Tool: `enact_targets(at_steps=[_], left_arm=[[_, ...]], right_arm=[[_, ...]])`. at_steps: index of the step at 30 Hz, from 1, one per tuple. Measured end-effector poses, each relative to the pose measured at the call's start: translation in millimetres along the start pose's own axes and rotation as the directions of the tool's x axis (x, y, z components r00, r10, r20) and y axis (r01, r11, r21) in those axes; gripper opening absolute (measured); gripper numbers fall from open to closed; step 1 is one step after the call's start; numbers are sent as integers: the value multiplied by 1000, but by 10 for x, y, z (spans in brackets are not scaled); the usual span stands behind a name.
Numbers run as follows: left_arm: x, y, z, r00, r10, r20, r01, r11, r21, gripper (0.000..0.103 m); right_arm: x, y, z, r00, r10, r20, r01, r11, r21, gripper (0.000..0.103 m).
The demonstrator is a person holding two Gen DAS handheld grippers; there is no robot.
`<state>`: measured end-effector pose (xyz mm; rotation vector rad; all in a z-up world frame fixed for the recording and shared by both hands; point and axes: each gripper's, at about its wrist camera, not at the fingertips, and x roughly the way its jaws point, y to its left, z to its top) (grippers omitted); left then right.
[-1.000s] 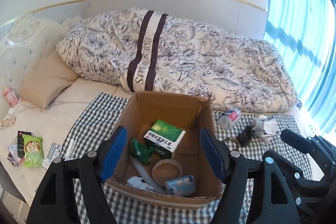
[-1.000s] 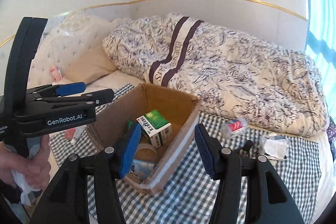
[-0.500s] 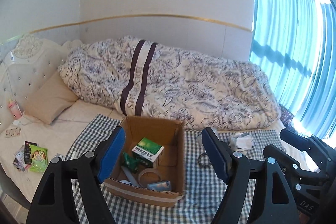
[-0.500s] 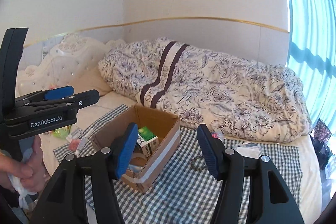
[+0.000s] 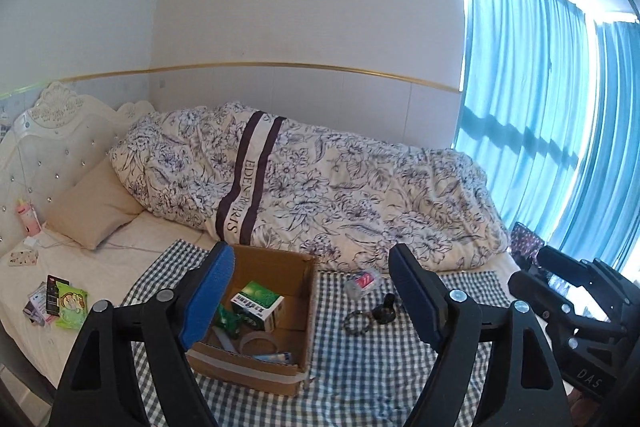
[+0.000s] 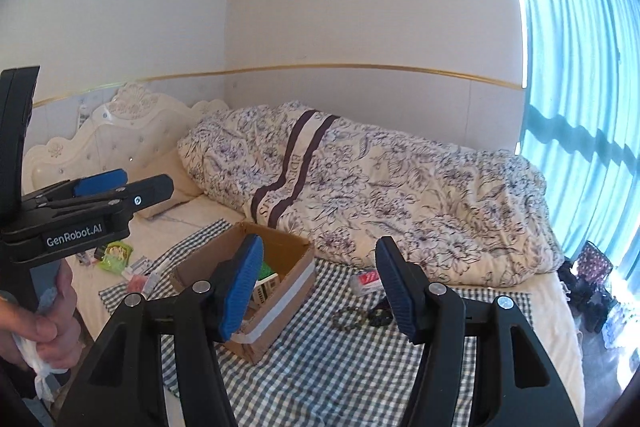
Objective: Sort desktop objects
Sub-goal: 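Move both open tools back toward the remaining items on the checkered cloth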
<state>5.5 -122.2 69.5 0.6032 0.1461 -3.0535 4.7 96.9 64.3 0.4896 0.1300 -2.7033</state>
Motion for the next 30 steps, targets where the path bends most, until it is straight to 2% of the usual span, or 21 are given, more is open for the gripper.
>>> enact_targets(at_steps=[6, 9, 13, 19, 22, 24, 30], left_arm=[[-146, -238, 40, 1000, -14, 22, 14, 1000, 21, 84], [-226, -354, 52, 999, -17, 44, 16, 999, 33, 91], [-317, -496, 60, 997, -31, 66, 29, 999, 42, 93], [-361, -726, 35, 996, -47, 70, 40, 995, 87, 98], [-350, -799, 34, 996, -57, 75, 51, 995, 83, 98], [-322, -838, 28, 995, -65, 76, 59, 995, 77, 100], [-164, -922, -24, 995, -70, 72, 64, 995, 82, 103]], right_arm=[[-271, -175, 15, 999, -24, 30, 24, 1000, 15, 59], [-377, -271, 3, 998, -41, 48, 39, 999, 29, 68], [-497, -420, -21, 997, -58, 57, 55, 997, 51, 68], [-593, -587, -61, 995, -88, 39, 87, 996, 38, 68], [-621, -702, -89, 994, -98, 39, 95, 994, 59, 69], [-608, -773, -109, 994, -105, 40, 102, 992, 73, 74], [-517, -956, -181, 994, -111, 22, 108, 989, 98, 75]])
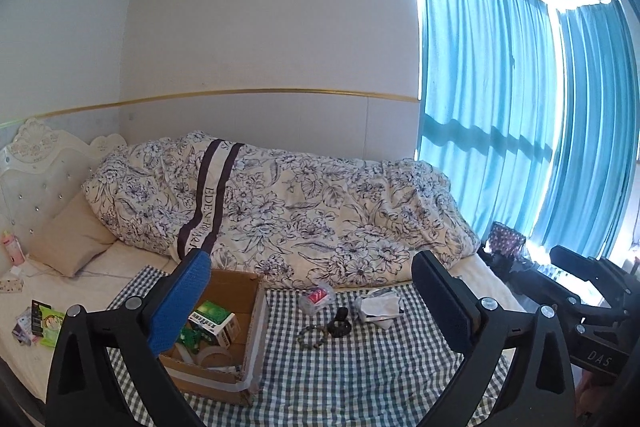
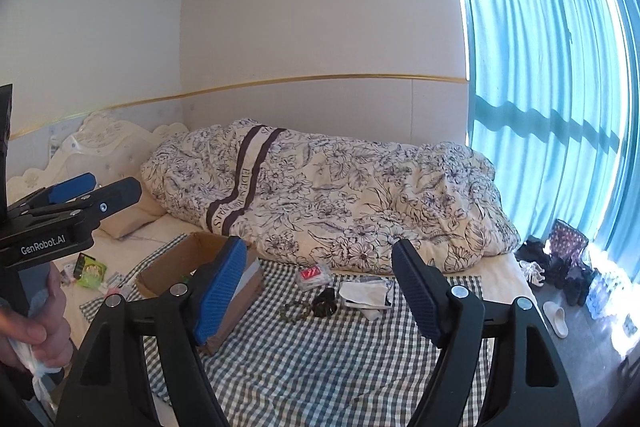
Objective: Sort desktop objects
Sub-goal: 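Move both open tools back toward the remaining items on the checkered cloth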
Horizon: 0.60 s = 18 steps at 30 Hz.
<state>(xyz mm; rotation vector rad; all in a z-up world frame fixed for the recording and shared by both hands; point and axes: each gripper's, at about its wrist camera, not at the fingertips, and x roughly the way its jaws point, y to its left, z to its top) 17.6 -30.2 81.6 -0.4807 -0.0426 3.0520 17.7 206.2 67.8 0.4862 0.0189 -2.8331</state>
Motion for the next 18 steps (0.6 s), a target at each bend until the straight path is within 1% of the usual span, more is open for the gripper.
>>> enact_targets(at_steps=[3, 5, 10, 18], left_arm=[[113, -24, -42, 1000, -4, -14, 3, 1000, -5, 103], [197, -46, -75, 1000, -10, -25, 9, 1000, -7, 103], [423, -113, -184, 999, -22, -43, 21, 1000, -9, 103], [941, -237, -445, 994, -23, -107, 25, 1000, 17, 103]], right_arm=[[77, -60, -37, 1000, -3, -10, 3, 1000, 2, 79], [155, -101, -72, 1000, -3, -17, 3, 1000, 1, 80], [391, -202, -168, 999, -1, -51, 1, 1000, 2, 80], [812, -450, -375, 993, -1, -118, 6, 999, 43, 80]])
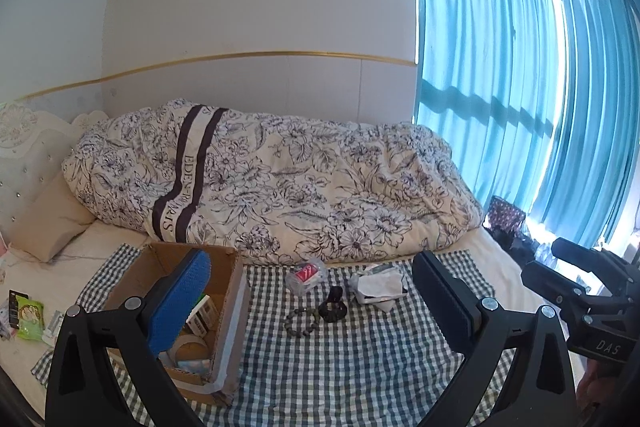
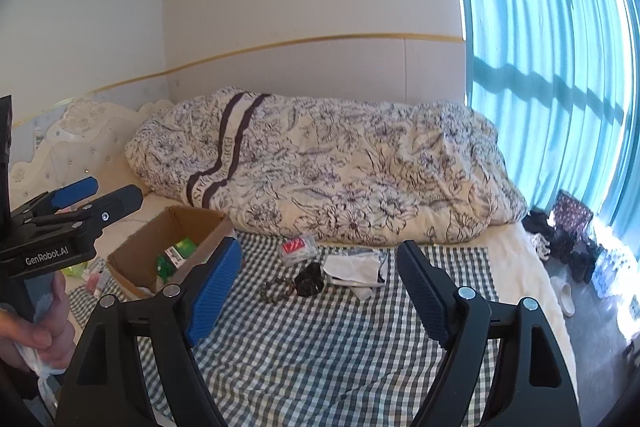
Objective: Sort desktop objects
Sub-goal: 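Move both open tools back toward the remaining items on the checkered cloth, then grasp the bead bracelet with the left tool while the right tool grasps the white plastic bag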
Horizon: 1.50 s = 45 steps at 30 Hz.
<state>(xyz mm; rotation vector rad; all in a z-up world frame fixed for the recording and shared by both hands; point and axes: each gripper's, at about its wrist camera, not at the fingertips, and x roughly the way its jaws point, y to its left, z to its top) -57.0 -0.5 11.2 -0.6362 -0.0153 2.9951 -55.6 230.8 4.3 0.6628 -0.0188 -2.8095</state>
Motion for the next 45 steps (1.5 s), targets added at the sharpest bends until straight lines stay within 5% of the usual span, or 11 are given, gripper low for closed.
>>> enact_targets(at_steps=[16, 31, 45], left_arm=[[1195, -81, -566, 986, -6, -164, 10, 1000, 19, 103], [2139, 2, -1097, 961, -4, -278, 5, 1000, 0, 103], [2969, 97, -1629, 926, 3, -377, -12, 1000, -22, 103]], right_arm=[[1179, -387, -458, 984, 23, -179, -6, 996, 93, 80], [2130, -673, -834, 963, 53, -265, -7, 985, 173, 80], [2959, -866, -1078, 947, -22, -319, 73, 986, 150, 80]])
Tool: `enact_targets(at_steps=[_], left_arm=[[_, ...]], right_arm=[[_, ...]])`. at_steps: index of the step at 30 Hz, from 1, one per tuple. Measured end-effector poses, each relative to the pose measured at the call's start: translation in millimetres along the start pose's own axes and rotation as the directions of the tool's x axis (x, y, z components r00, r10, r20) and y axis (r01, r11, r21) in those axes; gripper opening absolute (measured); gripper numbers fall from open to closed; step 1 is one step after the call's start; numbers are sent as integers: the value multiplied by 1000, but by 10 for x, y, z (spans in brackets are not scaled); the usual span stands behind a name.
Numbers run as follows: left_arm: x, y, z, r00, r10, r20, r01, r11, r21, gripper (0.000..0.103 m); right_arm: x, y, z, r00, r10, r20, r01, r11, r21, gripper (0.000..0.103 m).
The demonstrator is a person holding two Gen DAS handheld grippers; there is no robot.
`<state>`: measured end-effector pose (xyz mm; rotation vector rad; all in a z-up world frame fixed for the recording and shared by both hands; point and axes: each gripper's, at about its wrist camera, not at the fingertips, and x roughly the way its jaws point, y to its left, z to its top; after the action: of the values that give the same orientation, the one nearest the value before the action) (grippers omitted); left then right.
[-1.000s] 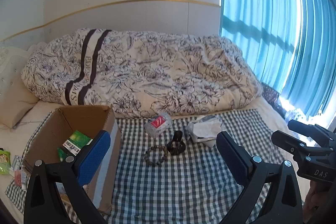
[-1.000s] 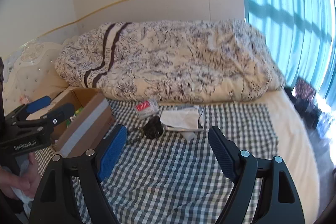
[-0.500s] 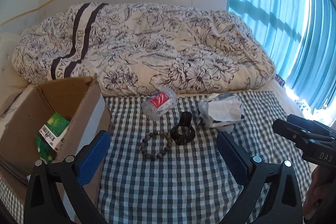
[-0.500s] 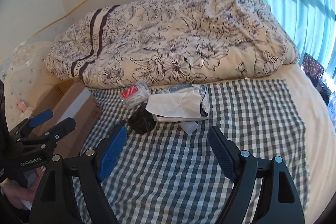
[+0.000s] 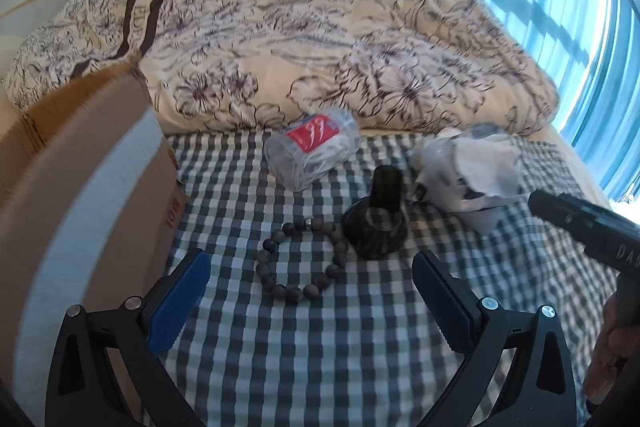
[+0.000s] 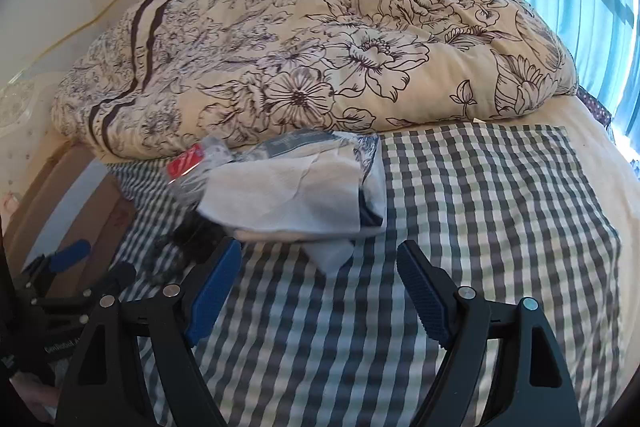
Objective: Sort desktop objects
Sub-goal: 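Grasp the bead bracelet with the left tool while the right tool grasps the white plastic bag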
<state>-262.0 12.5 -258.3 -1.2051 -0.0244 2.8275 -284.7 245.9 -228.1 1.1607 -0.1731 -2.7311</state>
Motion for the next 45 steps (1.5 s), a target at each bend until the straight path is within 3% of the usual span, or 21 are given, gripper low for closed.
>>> enact_targets(at_steps=[9, 19, 25, 27, 31, 35, 40, 45], left_arm=[[536, 64, -68, 997, 47, -59, -47, 999, 7, 103], [857, 140, -92, 991, 25, -133, -27, 999, -16, 101], [847, 58, -102, 993, 12, -120, -9, 1000, 24, 81], [834, 52, -104, 994, 0, -113, 4, 1000, 29, 69], [780, 1, -127, 995, -24, -96, 29, 998, 57, 48], [762, -67, -120, 995, -28, -94, 35, 997, 75, 28], [741, -97, -127, 995, -24, -100, 30, 998, 61, 22], [652, -77, -135, 992, -38, -119, 43, 999, 33, 22]], right_arm=[[388, -79, 148, 998, -53, 13, 53, 998, 20, 80], [748, -135, 177, 1000, -13, 19, 12, 997, 75, 80], [758, -45, 189, 997, -63, 41, 62, 998, 25, 80], [754, -14, 171, 998, -40, 50, 39, 999, 11, 64], [737, -2, 124, 998, -3, 64, 2, 1000, 17, 53], [682, -15, 104, 995, 12, 102, -15, 1000, 24, 36], [662, -1, 51, 990, 24, 136, -26, 1000, 17, 34], [539, 30, 35, 990, 24, 137, -26, 1000, 15, 21]])
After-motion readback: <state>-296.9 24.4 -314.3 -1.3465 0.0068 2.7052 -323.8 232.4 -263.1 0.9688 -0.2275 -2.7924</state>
